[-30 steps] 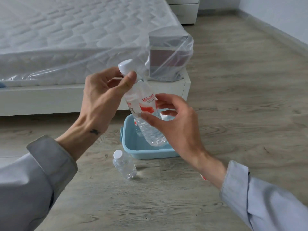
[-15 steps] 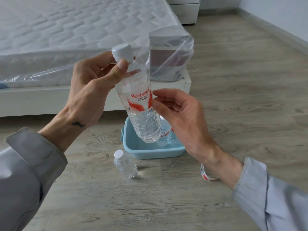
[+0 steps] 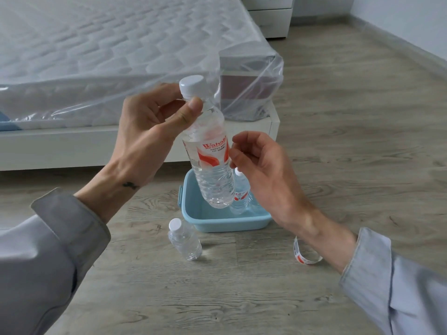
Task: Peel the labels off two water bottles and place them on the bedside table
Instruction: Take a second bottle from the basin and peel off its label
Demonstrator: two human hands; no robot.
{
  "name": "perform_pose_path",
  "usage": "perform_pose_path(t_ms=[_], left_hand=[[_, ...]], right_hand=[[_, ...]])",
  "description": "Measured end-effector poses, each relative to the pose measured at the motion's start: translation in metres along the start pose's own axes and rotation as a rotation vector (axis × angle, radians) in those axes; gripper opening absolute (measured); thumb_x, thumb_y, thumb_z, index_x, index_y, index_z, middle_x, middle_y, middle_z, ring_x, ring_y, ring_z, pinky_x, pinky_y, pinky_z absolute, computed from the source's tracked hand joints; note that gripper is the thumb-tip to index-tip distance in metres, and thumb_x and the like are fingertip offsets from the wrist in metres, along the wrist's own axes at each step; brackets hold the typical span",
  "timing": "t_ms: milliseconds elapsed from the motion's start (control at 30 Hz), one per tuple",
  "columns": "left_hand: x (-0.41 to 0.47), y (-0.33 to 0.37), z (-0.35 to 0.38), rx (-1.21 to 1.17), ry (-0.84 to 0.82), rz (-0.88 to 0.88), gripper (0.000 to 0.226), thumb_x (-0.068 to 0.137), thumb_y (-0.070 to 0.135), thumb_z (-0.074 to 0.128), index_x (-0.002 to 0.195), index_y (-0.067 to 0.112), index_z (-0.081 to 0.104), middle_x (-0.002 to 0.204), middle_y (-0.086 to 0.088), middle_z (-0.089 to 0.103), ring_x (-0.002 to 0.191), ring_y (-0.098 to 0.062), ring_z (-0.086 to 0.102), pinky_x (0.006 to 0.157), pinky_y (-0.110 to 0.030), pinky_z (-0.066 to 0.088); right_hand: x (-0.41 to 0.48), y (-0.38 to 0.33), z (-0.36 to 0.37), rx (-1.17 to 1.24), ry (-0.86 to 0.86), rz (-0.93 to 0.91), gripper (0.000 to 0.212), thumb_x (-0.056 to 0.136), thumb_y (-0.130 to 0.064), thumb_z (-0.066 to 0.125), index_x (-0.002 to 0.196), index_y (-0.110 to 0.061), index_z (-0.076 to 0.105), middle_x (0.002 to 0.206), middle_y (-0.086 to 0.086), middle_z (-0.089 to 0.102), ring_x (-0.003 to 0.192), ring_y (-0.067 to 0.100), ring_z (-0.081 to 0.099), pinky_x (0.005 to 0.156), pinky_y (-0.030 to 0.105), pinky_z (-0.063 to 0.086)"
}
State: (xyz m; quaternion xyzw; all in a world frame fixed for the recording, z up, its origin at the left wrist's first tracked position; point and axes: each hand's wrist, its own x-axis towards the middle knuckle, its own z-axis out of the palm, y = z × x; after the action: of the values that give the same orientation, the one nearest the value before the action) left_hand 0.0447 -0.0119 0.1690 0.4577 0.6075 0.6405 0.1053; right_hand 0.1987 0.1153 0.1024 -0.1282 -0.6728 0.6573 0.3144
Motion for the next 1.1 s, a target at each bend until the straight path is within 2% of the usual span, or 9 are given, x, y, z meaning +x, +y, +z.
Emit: perform_pose_path(t_ms=[233,400,533,667,767,867,933,1033,1100], left_hand=[[-0.001,-0.004,0.005,0.097,0.062,-0.042,0.019,0.096,0.016,0.077,0.115,0.014,0.079,0.114,-0.018,0.080,0.105,-0.022,0.080,0.093,-0.035,0.062],[-0.003,-0.007,0.012,0.140,0.089,-0.041,0.016,0.097,0.018,0.077,0.112,0.022,0.079,0.116,-0.018,0.079,0.102,-0.014,0.080,0.085,-0.019,0.059],[-0.002,-0.008,0.011,0.157,0.102,-0.058,0.017,0.097,0.015,0.077,0.114,0.017,0.078,0.113,-0.017,0.079,0.099,-0.010,0.079,0.085,-0.020,0.059],[0.004,-0.006,0.005,0.141,0.153,-0.075,0.021,0.097,0.010,0.076,0.117,0.008,0.077,0.110,-0.010,0.081,0.108,-0.024,0.079,0.086,-0.018,0.058],[0.005,-0.005,0.004,0.198,0.168,-0.071,0.019,0.096,0.012,0.077,0.115,0.008,0.077,0.110,-0.010,0.081,0.109,-0.022,0.078,0.084,-0.014,0.057],[0.001,-0.006,0.005,0.280,0.179,-0.099,0.018,0.096,0.022,0.077,0.111,0.011,0.077,0.106,-0.005,0.081,0.103,-0.014,0.078,0.081,-0.011,0.057],[-0.002,-0.008,0.006,0.340,0.176,-0.137,0.023,0.096,0.031,0.077,0.108,0.012,0.075,0.106,-0.002,0.080,0.102,-0.013,0.077,0.083,-0.018,0.060],[-0.008,-0.013,0.009,0.432,0.151,-0.197,0.035,0.093,0.041,0.078,0.110,0.012,0.071,0.107,-0.001,0.080,0.103,-0.015,0.075,0.090,-0.038,0.062],[-0.012,-0.019,0.011,0.454,0.139,-0.228,0.037,0.088,0.043,0.083,0.107,0.013,0.071,0.102,0.001,0.079,0.097,-0.014,0.075,0.087,-0.035,0.062]], right_hand=[[-0.001,0.006,-0.003,-0.114,0.028,-0.015,0.026,0.107,-0.007,0.052,0.130,-0.014,0.062,0.085,-0.016,0.067,0.079,-0.002,0.064,0.080,0.016,0.052],[-0.002,0.007,-0.002,-0.150,0.056,0.018,0.029,0.109,-0.003,0.046,0.131,-0.007,0.065,0.083,-0.021,0.074,0.078,-0.008,0.066,0.079,0.012,0.051],[-0.005,0.007,-0.002,-0.184,0.063,0.032,0.029,0.110,-0.003,0.043,0.126,-0.008,0.066,0.092,-0.013,0.073,0.081,-0.007,0.067,0.081,0.012,0.050],[-0.013,0.011,0.000,-0.194,0.013,0.045,0.027,0.110,-0.006,0.045,0.115,-0.019,0.068,0.094,-0.021,0.075,0.085,-0.007,0.066,0.084,0.012,0.050],[-0.011,0.011,0.000,-0.119,0.017,0.064,0.022,0.107,-0.010,0.053,0.107,-0.022,0.072,0.092,-0.024,0.077,0.085,-0.007,0.069,0.080,0.009,0.051],[-0.005,0.011,0.001,-0.095,0.056,0.077,0.013,0.100,-0.024,0.068,0.108,-0.018,0.076,0.101,-0.008,0.081,0.093,0.003,0.075,0.082,0.016,0.055],[-0.004,0.014,0.001,-0.115,0.087,0.072,0.013,0.095,-0.027,0.075,0.103,-0.017,0.077,0.105,0.003,0.079,0.094,0.011,0.076,0.083,0.020,0.055],[-0.008,0.020,-0.003,-0.048,0.121,0.094,0.005,0.095,-0.021,0.075,0.094,-0.017,0.075,0.090,-0.002,0.082,0.079,0.003,0.075,0.068,0.012,0.052],[-0.012,0.026,-0.009,-0.024,0.149,0.112,0.009,0.098,-0.019,0.073,0.094,-0.012,0.071,0.086,-0.001,0.083,0.077,0.004,0.077,0.062,0.013,0.052]])
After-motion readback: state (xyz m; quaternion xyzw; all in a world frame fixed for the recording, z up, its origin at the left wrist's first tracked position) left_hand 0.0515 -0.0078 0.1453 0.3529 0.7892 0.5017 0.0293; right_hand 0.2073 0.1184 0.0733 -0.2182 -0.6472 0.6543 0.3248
